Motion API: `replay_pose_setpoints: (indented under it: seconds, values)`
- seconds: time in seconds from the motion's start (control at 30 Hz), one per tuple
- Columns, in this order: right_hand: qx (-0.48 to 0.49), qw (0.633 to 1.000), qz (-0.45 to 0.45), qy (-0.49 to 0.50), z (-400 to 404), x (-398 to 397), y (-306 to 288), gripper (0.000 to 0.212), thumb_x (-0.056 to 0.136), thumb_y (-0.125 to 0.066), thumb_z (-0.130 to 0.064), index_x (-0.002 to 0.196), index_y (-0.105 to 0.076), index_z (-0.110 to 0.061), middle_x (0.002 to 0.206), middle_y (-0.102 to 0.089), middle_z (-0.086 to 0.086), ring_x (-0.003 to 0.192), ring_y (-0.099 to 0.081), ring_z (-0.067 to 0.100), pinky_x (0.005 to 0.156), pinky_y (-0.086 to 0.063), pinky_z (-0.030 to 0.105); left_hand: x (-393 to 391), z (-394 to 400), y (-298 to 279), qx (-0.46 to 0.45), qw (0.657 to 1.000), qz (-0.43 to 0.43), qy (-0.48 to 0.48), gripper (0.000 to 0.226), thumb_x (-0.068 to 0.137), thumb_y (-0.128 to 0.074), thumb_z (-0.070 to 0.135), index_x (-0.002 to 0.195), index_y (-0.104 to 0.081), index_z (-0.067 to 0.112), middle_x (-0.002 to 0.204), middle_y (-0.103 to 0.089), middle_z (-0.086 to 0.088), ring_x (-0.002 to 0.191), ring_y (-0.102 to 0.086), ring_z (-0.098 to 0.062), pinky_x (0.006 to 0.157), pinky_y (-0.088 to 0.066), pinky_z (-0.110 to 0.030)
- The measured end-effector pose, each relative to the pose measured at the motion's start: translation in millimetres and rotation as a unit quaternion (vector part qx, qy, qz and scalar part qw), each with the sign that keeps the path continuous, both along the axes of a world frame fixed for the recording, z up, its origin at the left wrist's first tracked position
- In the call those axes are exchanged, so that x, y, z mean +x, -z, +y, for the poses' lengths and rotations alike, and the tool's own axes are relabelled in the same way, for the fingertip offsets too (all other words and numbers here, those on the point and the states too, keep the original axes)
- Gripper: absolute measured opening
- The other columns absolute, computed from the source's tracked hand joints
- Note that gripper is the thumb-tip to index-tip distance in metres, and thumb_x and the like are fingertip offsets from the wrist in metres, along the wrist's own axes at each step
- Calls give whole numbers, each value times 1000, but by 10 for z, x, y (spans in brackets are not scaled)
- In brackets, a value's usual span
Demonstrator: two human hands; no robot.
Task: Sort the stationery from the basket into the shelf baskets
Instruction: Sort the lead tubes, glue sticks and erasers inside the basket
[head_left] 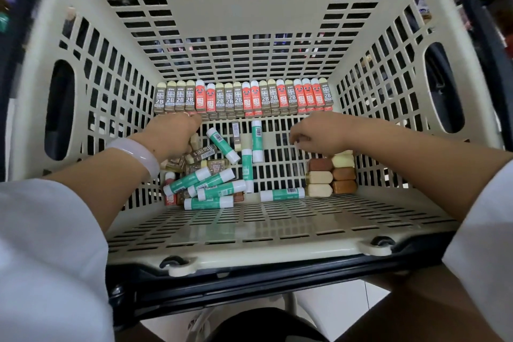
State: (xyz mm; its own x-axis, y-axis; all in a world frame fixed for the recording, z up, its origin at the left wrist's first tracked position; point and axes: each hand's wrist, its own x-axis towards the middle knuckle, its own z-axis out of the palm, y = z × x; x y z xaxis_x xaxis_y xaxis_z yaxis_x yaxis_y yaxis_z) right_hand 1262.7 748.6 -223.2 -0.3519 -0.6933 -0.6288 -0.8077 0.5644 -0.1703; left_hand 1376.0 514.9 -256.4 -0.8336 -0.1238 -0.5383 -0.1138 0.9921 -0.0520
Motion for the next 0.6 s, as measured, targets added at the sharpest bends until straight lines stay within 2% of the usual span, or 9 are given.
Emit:
replay_pose_setpoints:
  seconds: [0.1, 0.17, 0.23, 0.33, 0.4, 0.47, 0.53, 0.57, 0.6]
  values:
    - [-91, 994, -15, 51, -71, 10, 5, 31, 95, -43, -17, 122, -56, -15, 85, -56, -8, 71, -50, 5, 65, -33, 24, -57, -2, -111, 71, 995, 41, -48, 25, 84, -64, 18, 100, -47, 10, 82, -55, -1, 76, -55, -19, 62, -49, -31]
    - [-134, 987, -45, 73, -102, 37, 27, 36, 95, -47, -20, 130, -50, -15, 101, -62, -3, 82, -56, 9, 69, -38, 24, -131, 50, -195, 161, 979, 93, -81, 20, 81, -67, 21, 90, -50, 14, 82, -58, 2, 75, -57, -15, 54, -40, -21]
    - [-182, 973, -89, 115, -118, 70, 51, 49, 93, -52, -26, 139, -37, -20, 123, -56, 0, 99, -57, 13, 78, -40, 22, -182, 182, -289, 301, 936, 101, -154, 21, 78, -70, 20, 82, -50, 19, 87, -60, 8, 77, -59, -8, 56, -39, -16]
    - [-249, 938, -164, 175, -150, 128, 36, 60, 90, -55, -35, 144, -28, -27, 138, -48, -1, 112, -55, 11, 87, -44, 22, -180, 411, -377, 466, 859, 63, -201, 22, 73, -73, 18, 85, -54, 22, 91, -67, 10, 82, -64, -4, 74, -49, -24]
    - [-274, 928, -184, 176, -160, 156, 11, 53, 91, -55, -31, 140, -37, -24, 129, -55, -3, 111, -56, 9, 92, -45, 20, -155, 477, -370, 492, 847, 49, -195, 25, 72, -73, 17, 87, -55, 24, 98, -67, 11, 87, -66, -6, 84, -50, -32]
    - [-286, 927, -179, 166, -161, 156, -19, 38, 90, -57, -22, 128, -53, -19, 106, -63, -9, 97, -60, 3, 88, -47, 13, -145, 470, -339, 491, 848, 42, -196, 28, 74, -73, 13, 90, -54, 26, 108, -63, 11, 94, -65, -12, 89, -50, -37]
    - [-271, 936, -152, 163, -150, 135, -36, 29, 88, -61, -18, 116, -61, -16, 92, -64, -8, 86, -63, 5, 85, -52, 22, -159, 406, -314, 500, 839, 40, -211, 29, 76, -71, 10, 94, -54, 26, 109, -62, 10, 93, -66, -17, 86, -53, -35]
    - [-257, 945, -124, 158, -140, 123, -31, 25, 87, -61, -18, 112, -62, -15, 89, -64, -6, 84, -63, 9, 85, -53, 28, -168, 360, -306, 487, 847, 42, -211, 28, 78, -70, 11, 96, -54, 25, 108, -62, 10, 92, -65, -15, 82, -53, -30]
    - [-242, 955, -91, 149, -128, 101, -22, 23, 87, -61, -19, 109, -63, -13, 88, -65, -4, 83, -63, 12, 83, -53, 32, -176, 311, -301, 438, 877, 52, -192, 26, 79, -69, 13, 98, -54, 24, 107, -61, 10, 92, -63, -12, 79, -50, -25]
